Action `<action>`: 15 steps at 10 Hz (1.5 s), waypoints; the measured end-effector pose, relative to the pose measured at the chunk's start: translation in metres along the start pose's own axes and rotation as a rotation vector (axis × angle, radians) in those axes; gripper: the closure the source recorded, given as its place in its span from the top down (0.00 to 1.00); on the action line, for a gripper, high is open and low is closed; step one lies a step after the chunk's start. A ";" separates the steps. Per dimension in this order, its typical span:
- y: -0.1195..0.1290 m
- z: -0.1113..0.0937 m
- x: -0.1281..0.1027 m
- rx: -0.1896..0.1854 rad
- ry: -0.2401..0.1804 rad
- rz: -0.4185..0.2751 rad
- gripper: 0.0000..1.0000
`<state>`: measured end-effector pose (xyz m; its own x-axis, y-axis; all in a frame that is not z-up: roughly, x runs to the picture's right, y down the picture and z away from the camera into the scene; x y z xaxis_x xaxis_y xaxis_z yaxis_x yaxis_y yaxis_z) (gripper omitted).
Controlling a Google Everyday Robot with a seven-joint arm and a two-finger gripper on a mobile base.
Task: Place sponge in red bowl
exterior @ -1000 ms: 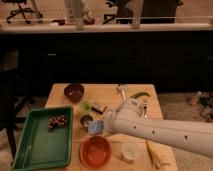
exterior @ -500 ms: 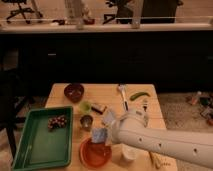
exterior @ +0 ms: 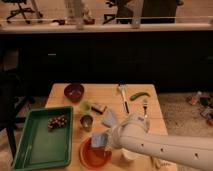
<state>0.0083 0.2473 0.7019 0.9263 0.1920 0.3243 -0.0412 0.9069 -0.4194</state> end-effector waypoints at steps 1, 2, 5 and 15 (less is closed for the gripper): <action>0.005 0.000 -0.003 -0.006 -0.008 0.000 0.00; 0.010 0.002 -0.005 -0.011 -0.014 -0.001 0.00; 0.022 0.005 -0.016 -0.019 -0.027 -0.016 0.00; 0.031 0.010 -0.013 -0.024 -0.053 -0.013 0.39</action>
<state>-0.0085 0.2765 0.6929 0.9056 0.2000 0.3741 -0.0193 0.9004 -0.4345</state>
